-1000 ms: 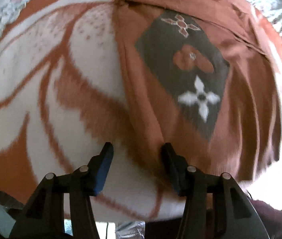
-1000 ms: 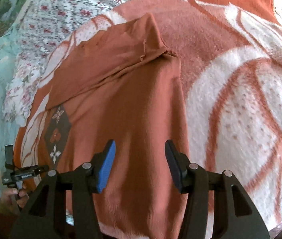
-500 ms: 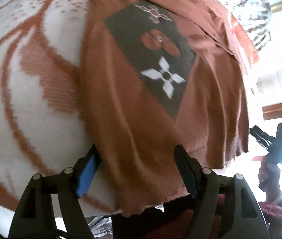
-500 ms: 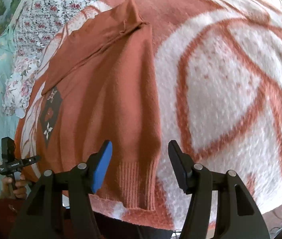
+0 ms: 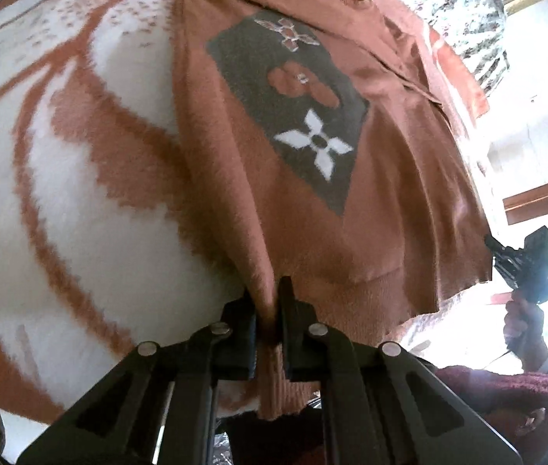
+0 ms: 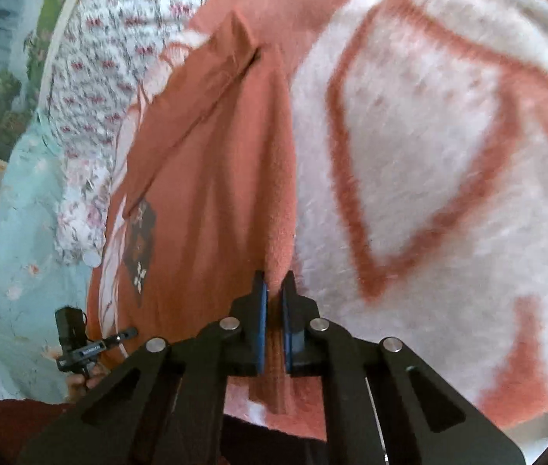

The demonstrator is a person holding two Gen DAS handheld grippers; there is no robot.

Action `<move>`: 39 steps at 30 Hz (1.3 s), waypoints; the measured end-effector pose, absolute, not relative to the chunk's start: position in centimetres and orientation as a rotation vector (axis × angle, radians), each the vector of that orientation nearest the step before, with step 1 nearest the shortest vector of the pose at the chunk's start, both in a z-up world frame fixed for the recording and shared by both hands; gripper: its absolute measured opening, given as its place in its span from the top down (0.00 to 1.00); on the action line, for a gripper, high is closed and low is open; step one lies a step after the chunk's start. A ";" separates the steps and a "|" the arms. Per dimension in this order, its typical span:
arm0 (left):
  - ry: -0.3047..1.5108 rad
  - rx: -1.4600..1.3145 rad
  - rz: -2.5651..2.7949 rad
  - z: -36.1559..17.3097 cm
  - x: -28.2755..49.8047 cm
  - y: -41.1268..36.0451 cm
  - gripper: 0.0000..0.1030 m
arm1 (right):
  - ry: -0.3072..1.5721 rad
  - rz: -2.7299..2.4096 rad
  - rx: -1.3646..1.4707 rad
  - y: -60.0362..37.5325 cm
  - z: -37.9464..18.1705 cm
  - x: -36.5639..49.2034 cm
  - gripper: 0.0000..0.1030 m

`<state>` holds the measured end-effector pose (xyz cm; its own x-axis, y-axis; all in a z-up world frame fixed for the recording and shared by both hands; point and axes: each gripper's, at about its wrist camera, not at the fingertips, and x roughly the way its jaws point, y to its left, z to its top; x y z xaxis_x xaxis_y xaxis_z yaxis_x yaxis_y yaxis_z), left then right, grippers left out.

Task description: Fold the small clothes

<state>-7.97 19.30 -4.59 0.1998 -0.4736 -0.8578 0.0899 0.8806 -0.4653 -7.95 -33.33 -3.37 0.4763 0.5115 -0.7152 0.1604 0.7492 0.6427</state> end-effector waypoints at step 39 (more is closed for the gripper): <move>0.953 -0.445 -0.374 6.9 13.5 23.2 0.93 | 0.915 0.354 0.638 -29.6 5.2 15.6 0.93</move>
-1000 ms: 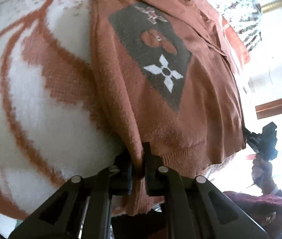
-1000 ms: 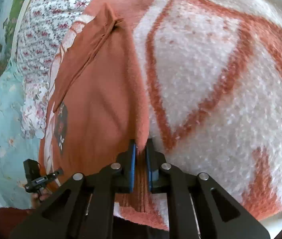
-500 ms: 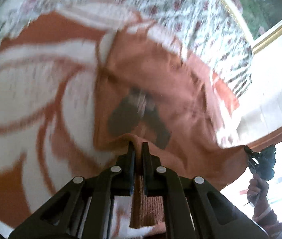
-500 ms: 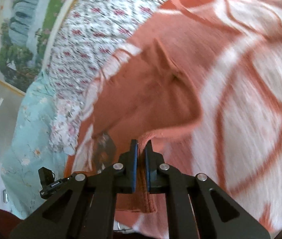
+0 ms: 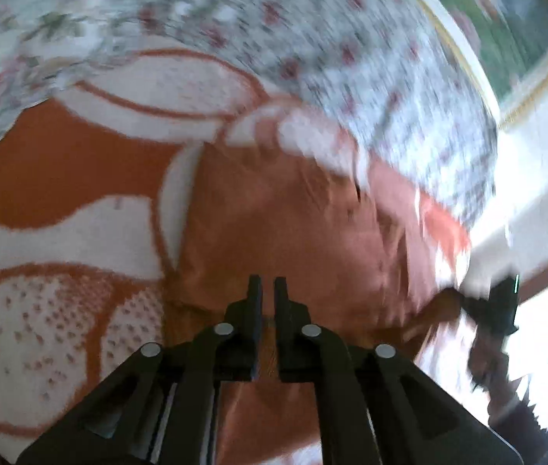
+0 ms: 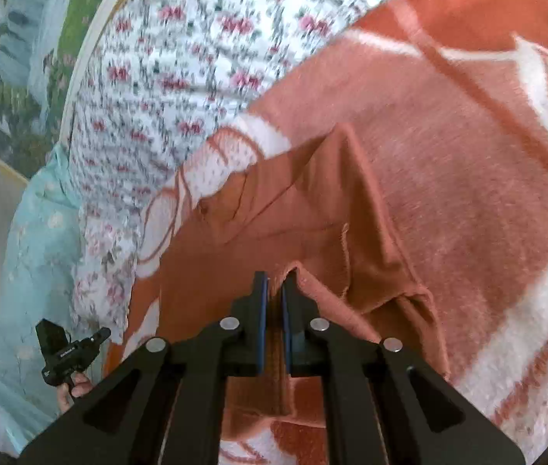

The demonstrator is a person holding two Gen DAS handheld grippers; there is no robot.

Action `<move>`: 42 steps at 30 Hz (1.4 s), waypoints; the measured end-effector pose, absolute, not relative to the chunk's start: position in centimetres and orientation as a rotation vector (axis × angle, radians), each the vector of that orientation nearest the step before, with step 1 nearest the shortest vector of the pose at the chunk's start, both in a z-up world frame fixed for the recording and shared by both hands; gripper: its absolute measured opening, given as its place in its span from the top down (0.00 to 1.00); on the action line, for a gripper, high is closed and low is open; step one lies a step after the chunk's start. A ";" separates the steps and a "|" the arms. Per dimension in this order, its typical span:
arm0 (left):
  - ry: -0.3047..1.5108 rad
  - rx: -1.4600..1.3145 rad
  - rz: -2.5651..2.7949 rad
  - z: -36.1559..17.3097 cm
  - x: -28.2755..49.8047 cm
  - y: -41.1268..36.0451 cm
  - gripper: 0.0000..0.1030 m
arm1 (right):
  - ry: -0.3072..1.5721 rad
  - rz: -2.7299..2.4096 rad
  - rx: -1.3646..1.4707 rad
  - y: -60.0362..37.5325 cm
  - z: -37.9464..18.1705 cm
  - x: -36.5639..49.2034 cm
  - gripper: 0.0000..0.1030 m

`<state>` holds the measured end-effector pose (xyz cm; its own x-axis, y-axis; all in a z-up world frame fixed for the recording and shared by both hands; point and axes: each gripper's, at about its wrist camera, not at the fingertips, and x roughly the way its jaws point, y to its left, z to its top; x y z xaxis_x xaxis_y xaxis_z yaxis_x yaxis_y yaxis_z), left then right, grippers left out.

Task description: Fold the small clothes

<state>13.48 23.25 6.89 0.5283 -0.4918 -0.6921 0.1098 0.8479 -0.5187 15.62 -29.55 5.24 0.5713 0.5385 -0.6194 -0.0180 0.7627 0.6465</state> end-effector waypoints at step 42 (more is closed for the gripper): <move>0.892 -0.223 -0.136 3.7 26.3 19.0 0.95 | 0.999 0.188 0.722 -31.9 -1.1 27.6 0.91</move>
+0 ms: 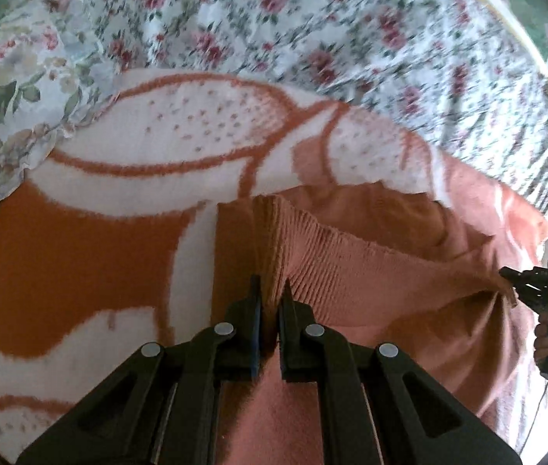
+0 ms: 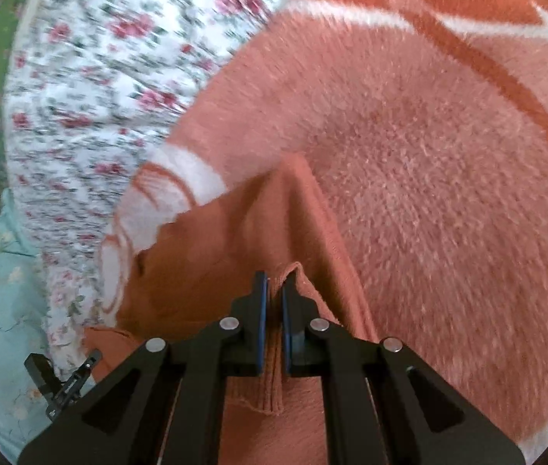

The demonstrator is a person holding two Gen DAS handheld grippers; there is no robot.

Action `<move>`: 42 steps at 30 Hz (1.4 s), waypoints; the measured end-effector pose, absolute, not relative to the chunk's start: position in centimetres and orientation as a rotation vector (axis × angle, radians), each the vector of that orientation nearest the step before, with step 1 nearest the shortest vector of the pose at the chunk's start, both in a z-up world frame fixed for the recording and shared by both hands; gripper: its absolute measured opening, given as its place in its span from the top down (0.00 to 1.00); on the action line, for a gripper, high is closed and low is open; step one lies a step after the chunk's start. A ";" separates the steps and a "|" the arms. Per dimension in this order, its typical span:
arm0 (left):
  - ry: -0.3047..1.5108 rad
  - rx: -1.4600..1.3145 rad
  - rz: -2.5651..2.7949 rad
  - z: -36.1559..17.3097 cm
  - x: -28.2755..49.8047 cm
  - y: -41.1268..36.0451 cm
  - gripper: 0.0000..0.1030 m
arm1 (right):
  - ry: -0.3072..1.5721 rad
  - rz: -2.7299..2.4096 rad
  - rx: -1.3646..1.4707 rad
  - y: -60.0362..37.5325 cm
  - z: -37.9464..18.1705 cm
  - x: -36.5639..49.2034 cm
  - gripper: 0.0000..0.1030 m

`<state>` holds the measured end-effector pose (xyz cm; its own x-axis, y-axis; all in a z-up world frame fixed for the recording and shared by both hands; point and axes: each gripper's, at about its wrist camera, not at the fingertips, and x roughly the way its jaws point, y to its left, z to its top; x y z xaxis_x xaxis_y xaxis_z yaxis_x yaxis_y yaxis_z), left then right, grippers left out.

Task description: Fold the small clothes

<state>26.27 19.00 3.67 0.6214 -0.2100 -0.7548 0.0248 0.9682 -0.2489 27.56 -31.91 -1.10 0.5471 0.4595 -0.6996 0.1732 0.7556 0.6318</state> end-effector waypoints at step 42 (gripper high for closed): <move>0.977 -0.201 -0.120 2.3 26.7 16.6 0.35 | 0.975 0.273 0.254 -24.8 1.5 29.3 0.29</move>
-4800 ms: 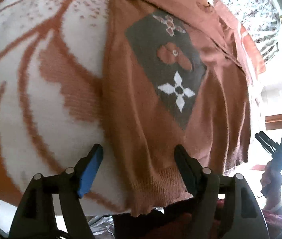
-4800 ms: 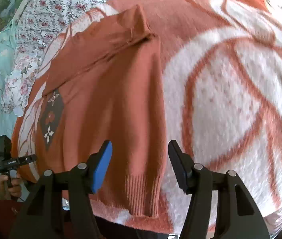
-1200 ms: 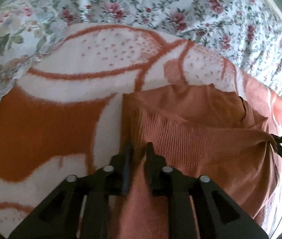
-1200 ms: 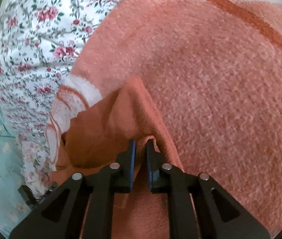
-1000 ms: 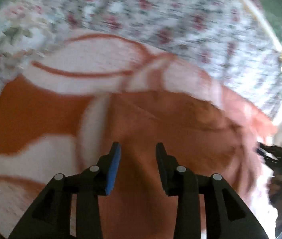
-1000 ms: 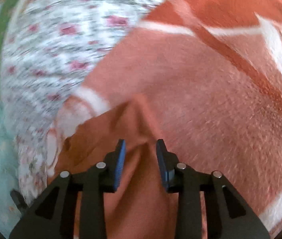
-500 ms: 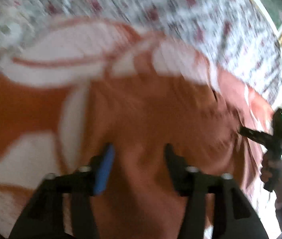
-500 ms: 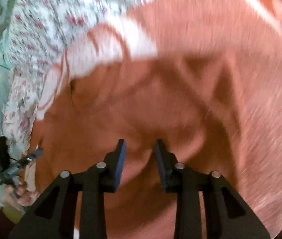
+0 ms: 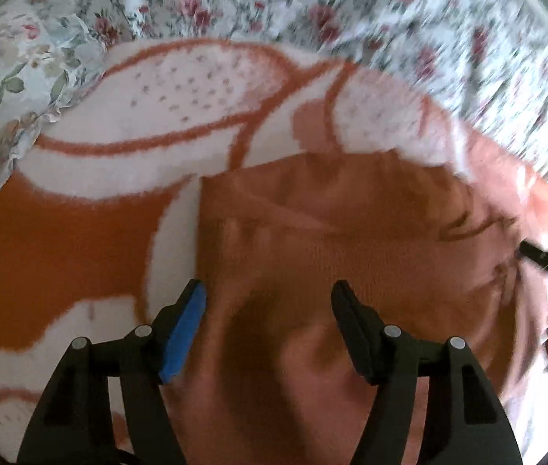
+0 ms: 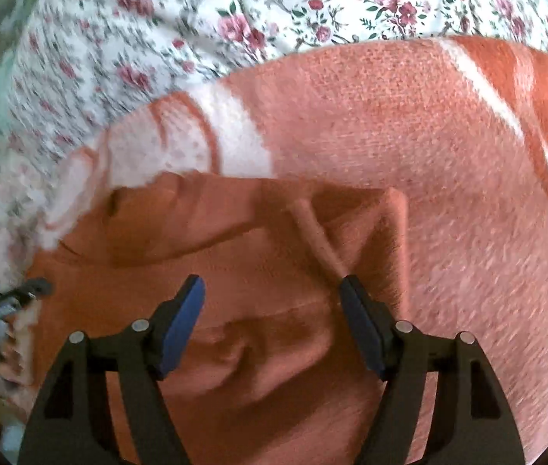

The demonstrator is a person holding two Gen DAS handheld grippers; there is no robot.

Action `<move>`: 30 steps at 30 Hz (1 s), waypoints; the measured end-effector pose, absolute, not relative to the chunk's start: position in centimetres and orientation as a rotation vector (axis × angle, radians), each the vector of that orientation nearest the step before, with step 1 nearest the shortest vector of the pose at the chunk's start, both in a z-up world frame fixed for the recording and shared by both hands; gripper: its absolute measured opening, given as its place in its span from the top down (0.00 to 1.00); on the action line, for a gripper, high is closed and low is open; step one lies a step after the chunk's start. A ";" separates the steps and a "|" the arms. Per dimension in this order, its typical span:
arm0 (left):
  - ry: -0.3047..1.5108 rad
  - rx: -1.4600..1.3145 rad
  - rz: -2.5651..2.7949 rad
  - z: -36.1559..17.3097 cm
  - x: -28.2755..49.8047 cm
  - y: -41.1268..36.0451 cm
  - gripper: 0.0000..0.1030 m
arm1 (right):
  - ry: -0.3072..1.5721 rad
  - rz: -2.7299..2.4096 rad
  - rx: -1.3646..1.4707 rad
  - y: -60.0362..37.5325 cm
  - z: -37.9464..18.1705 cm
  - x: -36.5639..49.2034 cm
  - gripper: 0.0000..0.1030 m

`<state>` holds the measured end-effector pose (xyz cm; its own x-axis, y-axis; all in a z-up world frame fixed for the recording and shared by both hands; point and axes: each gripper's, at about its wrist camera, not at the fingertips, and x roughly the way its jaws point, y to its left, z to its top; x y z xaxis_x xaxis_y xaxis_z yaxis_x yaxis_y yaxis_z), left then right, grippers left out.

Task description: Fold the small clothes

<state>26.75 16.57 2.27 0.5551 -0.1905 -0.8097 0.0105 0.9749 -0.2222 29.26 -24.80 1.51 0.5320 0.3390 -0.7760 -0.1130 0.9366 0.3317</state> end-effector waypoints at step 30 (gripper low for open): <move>1.087 -0.467 -0.313 1.6 7.8 16.1 0.23 | 1.019 0.170 0.616 -24.1 3.6 10.5 0.35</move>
